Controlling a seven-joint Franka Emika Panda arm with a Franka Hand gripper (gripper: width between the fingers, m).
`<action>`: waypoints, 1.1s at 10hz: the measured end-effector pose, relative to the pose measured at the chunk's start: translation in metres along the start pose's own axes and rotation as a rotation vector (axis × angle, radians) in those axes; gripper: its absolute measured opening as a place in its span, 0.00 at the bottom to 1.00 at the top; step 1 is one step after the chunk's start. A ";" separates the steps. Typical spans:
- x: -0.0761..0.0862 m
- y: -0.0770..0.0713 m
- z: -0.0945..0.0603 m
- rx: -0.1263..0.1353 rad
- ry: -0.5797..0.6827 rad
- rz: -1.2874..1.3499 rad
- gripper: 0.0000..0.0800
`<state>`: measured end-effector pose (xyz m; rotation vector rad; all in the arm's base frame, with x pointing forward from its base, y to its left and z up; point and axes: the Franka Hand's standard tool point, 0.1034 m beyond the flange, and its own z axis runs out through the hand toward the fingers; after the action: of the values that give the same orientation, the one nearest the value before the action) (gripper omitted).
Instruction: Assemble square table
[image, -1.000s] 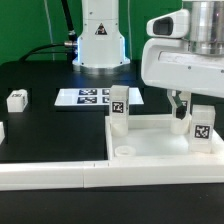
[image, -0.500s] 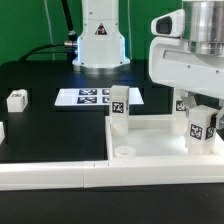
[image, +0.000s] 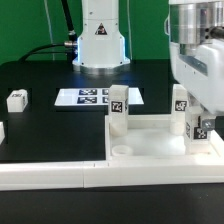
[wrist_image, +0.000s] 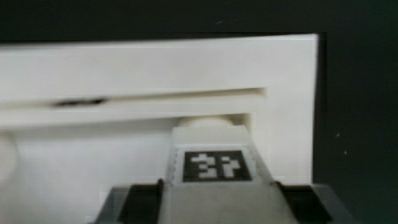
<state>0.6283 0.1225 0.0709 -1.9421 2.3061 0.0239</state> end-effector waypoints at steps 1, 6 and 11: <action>-0.005 0.000 0.001 0.018 -0.015 0.140 0.36; -0.006 -0.001 0.001 0.023 -0.015 0.198 0.37; -0.003 0.003 0.003 -0.016 0.014 -0.348 0.80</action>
Offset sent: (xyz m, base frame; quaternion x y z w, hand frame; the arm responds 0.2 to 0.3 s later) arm 0.0000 0.0000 0.0000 0.0000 0.0000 0.1296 0.9916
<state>0.6257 0.1263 0.0682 -2.3276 1.9475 -0.0040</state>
